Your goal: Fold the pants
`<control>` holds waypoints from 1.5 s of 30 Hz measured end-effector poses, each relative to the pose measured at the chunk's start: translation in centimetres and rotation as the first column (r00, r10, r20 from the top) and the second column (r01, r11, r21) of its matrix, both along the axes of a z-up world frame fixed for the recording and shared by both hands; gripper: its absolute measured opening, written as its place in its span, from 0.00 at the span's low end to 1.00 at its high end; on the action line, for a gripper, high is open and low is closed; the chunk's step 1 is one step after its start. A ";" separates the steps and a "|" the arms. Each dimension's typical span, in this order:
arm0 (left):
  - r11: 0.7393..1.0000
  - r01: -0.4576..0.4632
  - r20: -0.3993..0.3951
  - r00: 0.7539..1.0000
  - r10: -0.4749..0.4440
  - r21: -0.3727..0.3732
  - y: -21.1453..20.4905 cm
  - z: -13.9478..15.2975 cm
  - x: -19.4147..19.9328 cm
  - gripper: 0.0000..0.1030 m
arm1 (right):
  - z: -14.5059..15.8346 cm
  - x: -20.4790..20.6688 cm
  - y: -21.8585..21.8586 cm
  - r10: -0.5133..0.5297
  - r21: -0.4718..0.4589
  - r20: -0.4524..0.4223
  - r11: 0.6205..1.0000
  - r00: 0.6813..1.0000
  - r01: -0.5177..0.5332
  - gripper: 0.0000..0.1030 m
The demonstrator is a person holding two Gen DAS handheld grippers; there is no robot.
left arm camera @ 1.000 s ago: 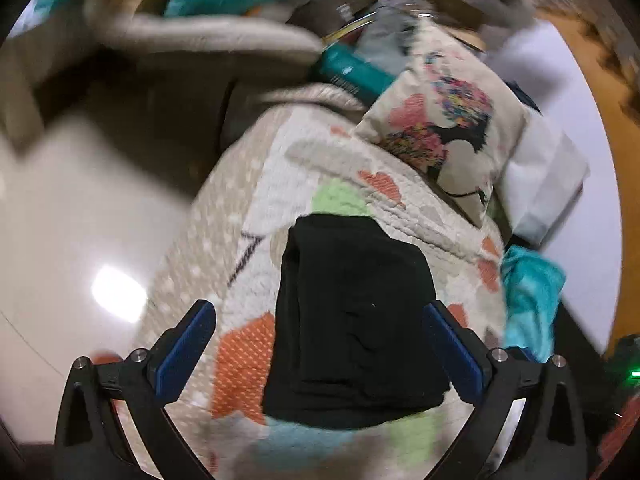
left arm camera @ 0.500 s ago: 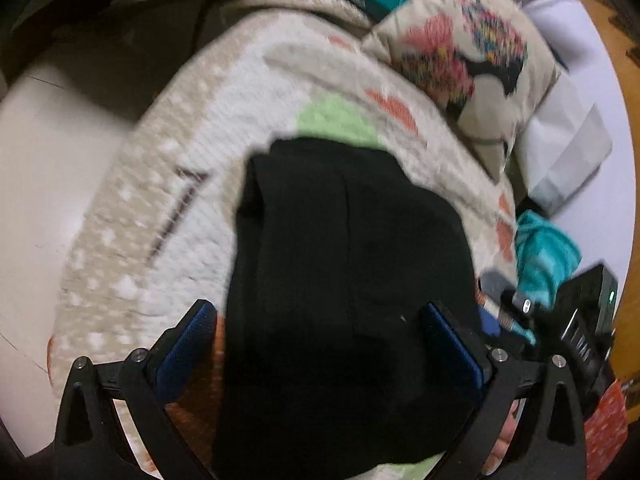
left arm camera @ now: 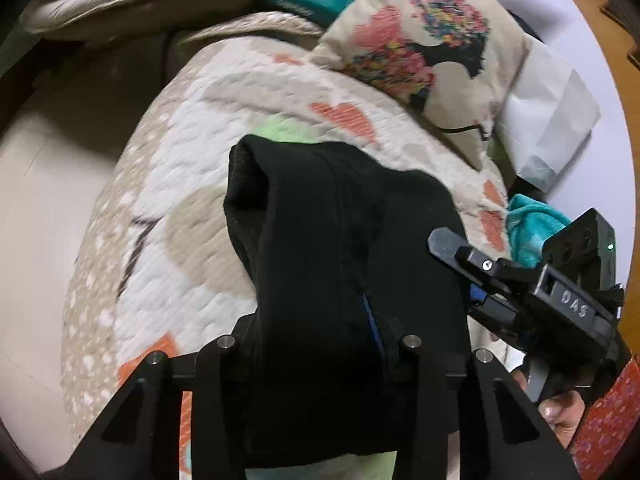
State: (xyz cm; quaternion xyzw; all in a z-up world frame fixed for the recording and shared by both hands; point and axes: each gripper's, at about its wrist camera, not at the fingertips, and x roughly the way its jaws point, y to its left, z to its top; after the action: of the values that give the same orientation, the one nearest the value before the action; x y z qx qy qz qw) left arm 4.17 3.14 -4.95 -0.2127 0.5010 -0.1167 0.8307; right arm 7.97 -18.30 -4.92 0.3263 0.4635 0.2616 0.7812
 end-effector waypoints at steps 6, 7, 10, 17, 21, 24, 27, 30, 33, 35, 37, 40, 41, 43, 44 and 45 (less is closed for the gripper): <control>1.000 0.027 0.020 0.999 -0.027 -0.013 -2.5 0.5 2.9 0.39 | 2.6 1.6 -1.9 -0.037 -0.065 0.041 0.997 0.998 0.039 0.35; 0.999 0.030 0.021 0.999 -0.029 -0.013 -2.8 0.5 3.2 0.39 | 2.7 1.8 -2.2 -0.042 -0.076 0.044 0.996 0.998 0.045 0.35; 0.999 0.036 0.016 0.999 -0.036 -0.009 -3.6 0.1 4.4 0.39 | 2.5 2.6 -3.3 -0.060 -0.093 0.042 0.994 0.997 0.064 0.35; 0.999 0.036 -0.009 0.999 -0.036 -0.008 -3.3 -2.0 6.2 0.41 | 0.0 3.8 -4.5 -0.092 -0.115 0.013 0.989 0.996 0.093 0.35; 0.999 0.039 0.004 0.999 -0.039 0.028 -3.4 -2.3 6.3 0.53 | -0.9 4.1 -4.4 -0.116 -0.163 0.019 0.980 0.993 0.117 0.40; 0.999 0.032 0.004 0.999 -0.033 0.040 -3.1 -2.4 6.2 0.65 | -0.9 3.8 -4.4 -0.133 -0.213 0.042 0.967 0.990 0.139 0.51; 0.999 0.015 -0.029 0.999 -0.016 -0.030 -1.8 -2.6 6.2 0.66 | -0.5 3.0 -5.2 -0.167 -0.217 0.053 0.960 0.985 0.174 0.62; 0.998 -0.022 -0.044 0.999 0.020 -0.066 -0.3 -2.2 5.8 0.69 | 0.2 1.5 -6.4 -0.205 -0.200 0.061 0.956 0.977 0.213 0.63; 0.998 -0.051 -0.027 0.998 0.050 -0.037 0.4 -1.2 4.8 0.69 | 1.8 -0.5 -6.8 -0.213 -0.232 0.086 0.946 0.973 0.228 0.64; 0.998 -0.059 0.012 0.998 0.059 0.024 0.5 -0.1 3.7 0.69 | 3.1 -2.3 -6.9 -0.208 -0.258 0.111 0.938 0.972 0.230 0.65; 0.992 -0.064 0.059 0.997 0.058 0.111 0.3 0.9 2.3 0.69 | 4.1 -4.3 -6.7 -0.201 -0.266 0.131 0.936 0.971 0.230 0.68; 0.980 -0.074 0.104 0.993 0.055 0.184 0.4 1.8 0.3 0.69 | 4.8 -7.8 -6.2 -0.180 -0.283 0.147 0.935 0.973 0.215 0.70; 0.978 -0.078 0.109 0.992 0.058 0.192 0.6 1.9 -0.3 0.69 | 4.8 -9.3 -6.0 -0.174 -0.291 0.151 0.933 0.973 0.212 0.70; 0.973 -0.101 0.124 0.989 0.076 0.209 1.0 2.3 -2.2 0.69 | 4.4 -11.6 -5.6 -0.168 -0.303 0.151 0.930 0.974 0.208 0.70; 0.970 -0.109 0.133 0.988 0.082 0.218 1.2 2.5 -3.1 0.69 | 4.2 -12.4 -5.4 -0.169 -0.305 0.149 0.929 0.974 0.208 0.70; 0.963 -0.121 0.151 0.985 0.087 0.239 1.2 3.0 -4.6 0.69 | 4.0 -13.3 -5.3 -0.171 -0.305 0.147 0.929 0.974 0.209 0.70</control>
State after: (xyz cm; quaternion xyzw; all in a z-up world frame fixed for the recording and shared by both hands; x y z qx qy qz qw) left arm -0.42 4.37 -1.99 -0.1249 0.4405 -0.0241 0.8887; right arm -5.29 -23.60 -0.91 0.2231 0.4190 0.1250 0.8712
